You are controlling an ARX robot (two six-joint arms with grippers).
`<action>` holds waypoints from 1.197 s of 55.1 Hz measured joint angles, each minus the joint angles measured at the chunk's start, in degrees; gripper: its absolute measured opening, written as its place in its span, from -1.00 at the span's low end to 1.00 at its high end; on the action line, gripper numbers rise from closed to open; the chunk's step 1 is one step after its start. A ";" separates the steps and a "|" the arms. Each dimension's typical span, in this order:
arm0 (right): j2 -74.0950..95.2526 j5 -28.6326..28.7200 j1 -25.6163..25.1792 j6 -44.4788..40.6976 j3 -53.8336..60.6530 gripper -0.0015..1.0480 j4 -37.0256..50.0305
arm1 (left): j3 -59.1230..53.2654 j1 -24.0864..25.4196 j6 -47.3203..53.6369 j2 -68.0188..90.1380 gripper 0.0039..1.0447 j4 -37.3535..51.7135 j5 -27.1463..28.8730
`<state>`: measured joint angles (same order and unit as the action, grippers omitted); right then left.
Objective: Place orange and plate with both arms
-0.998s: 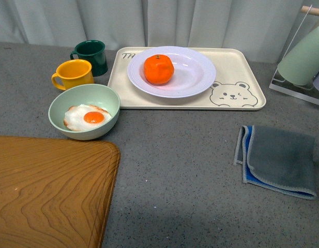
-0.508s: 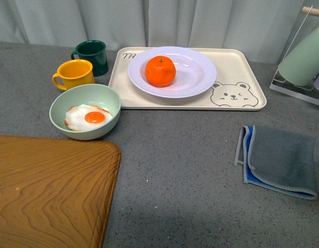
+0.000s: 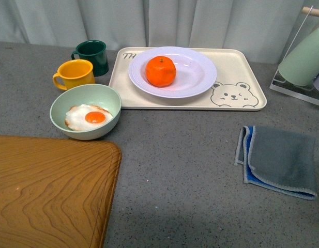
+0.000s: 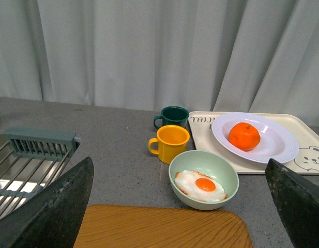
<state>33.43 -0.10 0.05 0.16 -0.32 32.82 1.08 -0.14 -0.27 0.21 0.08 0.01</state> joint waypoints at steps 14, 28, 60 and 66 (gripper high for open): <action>-10.01 0.00 0.00 0.00 0.02 -0.98 -9.38 | 0.00 0.00 0.00 0.00 0.88 0.00 0.00; -16.06 0.02 0.00 0.00 0.02 -0.98 -15.28 | 0.00 0.00 0.00 0.00 0.88 0.00 0.00; -32.13 0.17 0.00 -0.02 -0.02 -0.98 -32.44 | 0.00 0.00 -0.02 0.00 0.88 0.00 0.02; -33.14 0.17 0.00 -0.02 -0.02 -0.98 -32.70 | 0.00 0.00 0.00 -0.02 0.88 -0.02 0.00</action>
<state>0.30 0.08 0.05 0.14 -0.34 0.12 1.08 -0.14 -0.27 0.19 0.05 0.01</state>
